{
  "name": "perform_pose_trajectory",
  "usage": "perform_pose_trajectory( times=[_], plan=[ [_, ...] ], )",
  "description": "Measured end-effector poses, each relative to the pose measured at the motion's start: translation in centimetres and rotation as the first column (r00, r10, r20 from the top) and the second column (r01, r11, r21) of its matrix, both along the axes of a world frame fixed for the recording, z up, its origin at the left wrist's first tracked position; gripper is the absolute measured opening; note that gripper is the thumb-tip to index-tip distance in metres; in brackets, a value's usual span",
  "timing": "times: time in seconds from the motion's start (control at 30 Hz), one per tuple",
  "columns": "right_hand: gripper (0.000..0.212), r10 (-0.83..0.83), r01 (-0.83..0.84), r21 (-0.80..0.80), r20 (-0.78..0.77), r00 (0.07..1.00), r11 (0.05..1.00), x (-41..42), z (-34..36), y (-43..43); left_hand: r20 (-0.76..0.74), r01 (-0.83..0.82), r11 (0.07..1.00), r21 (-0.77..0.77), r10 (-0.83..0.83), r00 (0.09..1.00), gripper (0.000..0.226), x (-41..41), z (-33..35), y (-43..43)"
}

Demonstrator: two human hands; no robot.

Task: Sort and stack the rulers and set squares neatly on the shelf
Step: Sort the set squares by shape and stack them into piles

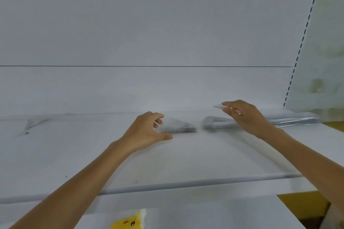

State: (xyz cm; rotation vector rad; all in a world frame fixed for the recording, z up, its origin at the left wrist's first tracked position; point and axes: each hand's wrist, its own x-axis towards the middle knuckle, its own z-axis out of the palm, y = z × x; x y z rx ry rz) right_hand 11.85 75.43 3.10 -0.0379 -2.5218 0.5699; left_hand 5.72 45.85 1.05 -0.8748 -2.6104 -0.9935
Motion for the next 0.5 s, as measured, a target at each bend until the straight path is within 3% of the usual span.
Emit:
perform_pose_trajectory(
  times=[0.13, 0.3, 0.5],
  plan=[
    [0.035, 0.044, -0.044, -0.011, -0.019, 0.999, 0.999, -1.8, 0.5, 1.0, -0.018, -0.035, 0.999, -0.015, 0.035, 0.999, 0.069, 0.3, -0.1, 0.7],
    [0.041, 0.083, -0.13, 0.13, 0.315, 0.945, 0.983, -3.5, -2.8, 0.8, 0.001, -0.053, 0.999, 0.0, 0.053, 0.999, 0.071, 0.4, -0.4, 1.6],
    [0.034, 0.093, -0.135, 0.139, 0.272, 0.958, 0.981, -3.3, -2.3, 0.0, -0.079, -0.034, 0.996, -0.084, 0.028, 0.996, 0.07, 0.8, -0.3, 2.1]
  ],
)
